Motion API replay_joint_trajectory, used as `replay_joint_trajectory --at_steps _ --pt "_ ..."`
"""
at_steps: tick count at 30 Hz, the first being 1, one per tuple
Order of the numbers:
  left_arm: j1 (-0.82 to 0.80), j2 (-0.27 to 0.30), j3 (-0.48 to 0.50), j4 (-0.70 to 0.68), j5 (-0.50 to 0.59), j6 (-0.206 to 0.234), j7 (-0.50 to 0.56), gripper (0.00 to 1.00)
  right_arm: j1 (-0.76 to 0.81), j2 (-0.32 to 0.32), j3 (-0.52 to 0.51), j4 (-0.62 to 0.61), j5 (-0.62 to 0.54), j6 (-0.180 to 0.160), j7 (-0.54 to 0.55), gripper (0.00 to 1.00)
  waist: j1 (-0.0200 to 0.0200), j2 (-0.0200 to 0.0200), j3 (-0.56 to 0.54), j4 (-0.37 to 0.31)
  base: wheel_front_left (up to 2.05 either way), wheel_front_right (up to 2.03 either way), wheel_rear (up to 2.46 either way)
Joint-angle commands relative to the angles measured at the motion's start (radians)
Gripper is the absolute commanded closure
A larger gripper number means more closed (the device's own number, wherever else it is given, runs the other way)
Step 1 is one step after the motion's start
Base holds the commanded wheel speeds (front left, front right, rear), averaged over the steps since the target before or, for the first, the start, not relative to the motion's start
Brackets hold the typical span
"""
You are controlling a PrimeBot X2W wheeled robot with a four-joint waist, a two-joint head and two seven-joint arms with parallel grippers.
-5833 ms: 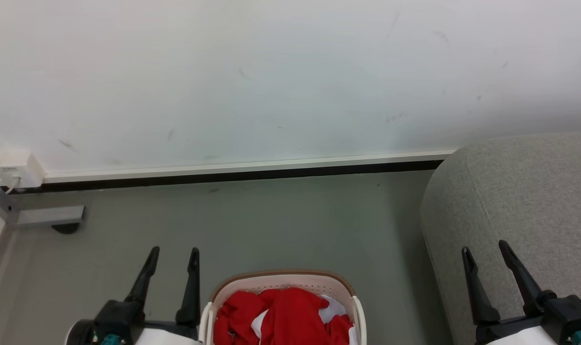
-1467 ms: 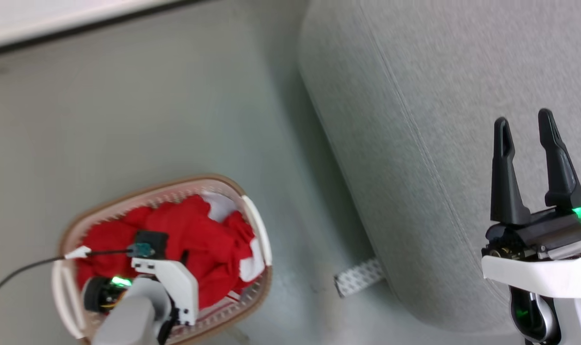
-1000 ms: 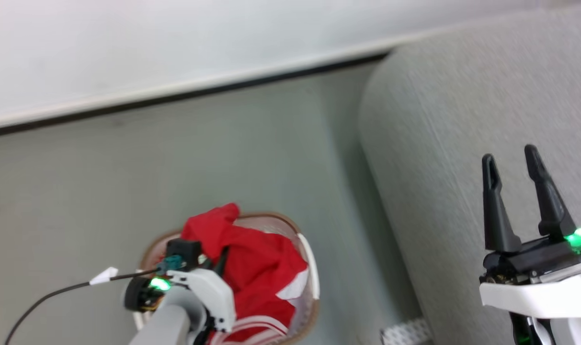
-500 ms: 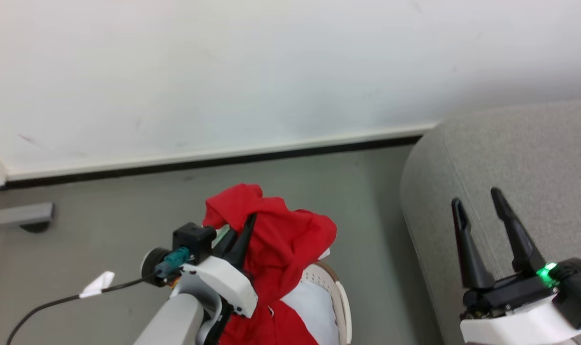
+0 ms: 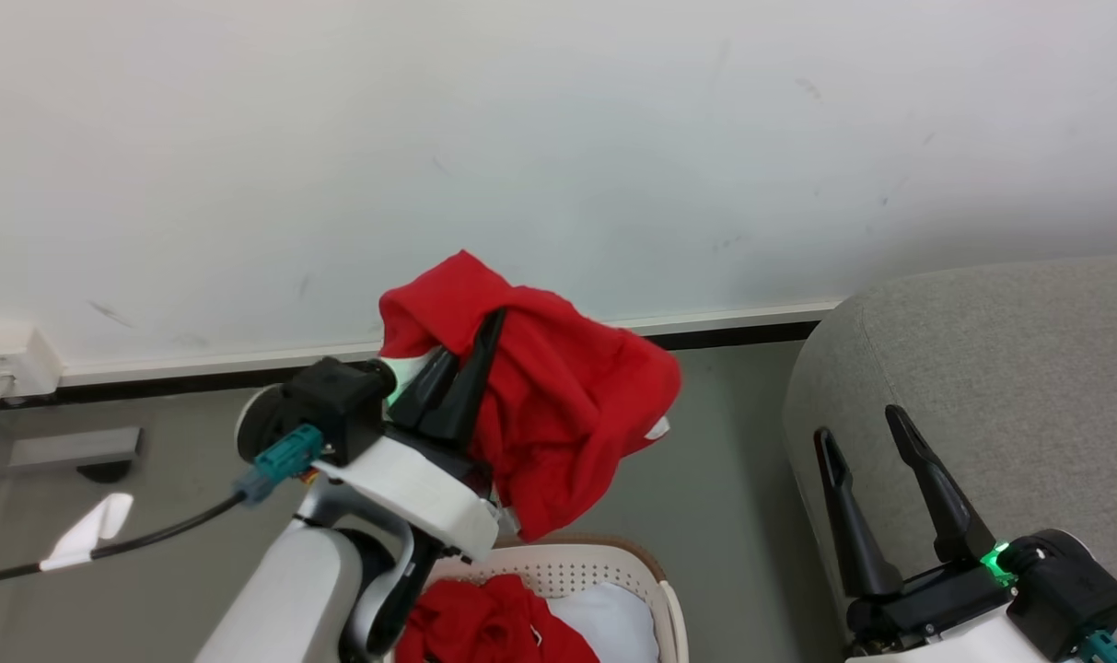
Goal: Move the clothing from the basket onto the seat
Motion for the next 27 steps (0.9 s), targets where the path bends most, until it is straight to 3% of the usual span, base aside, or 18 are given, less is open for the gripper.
replay_joint_trajectory --at_steps 1,10,27 --pt "0.001 0.012 0.002 -0.032 0.001 0.005 0.011 1.00 0.010 0.002 0.004 0.000 -0.005 -0.002 0.001 0.00 0.0002 0.0000 0.000 0.001 0.00 0.00 0.00" --pt "-0.009 0.029 0.012 -0.164 0.001 0.036 0.079 1.00 0.000 -0.004 0.040 0.004 -0.004 -0.002 0.001 0.00 0.0002 0.0000 0.017 0.006 0.00 0.00 0.00" --pt "0.001 0.003 -0.023 -0.120 -0.010 0.040 0.046 1.00 -0.085 -0.059 0.209 0.069 -0.014 -0.002 0.001 0.00 0.0002 0.0000 0.042 0.018 0.00 0.00 0.00"
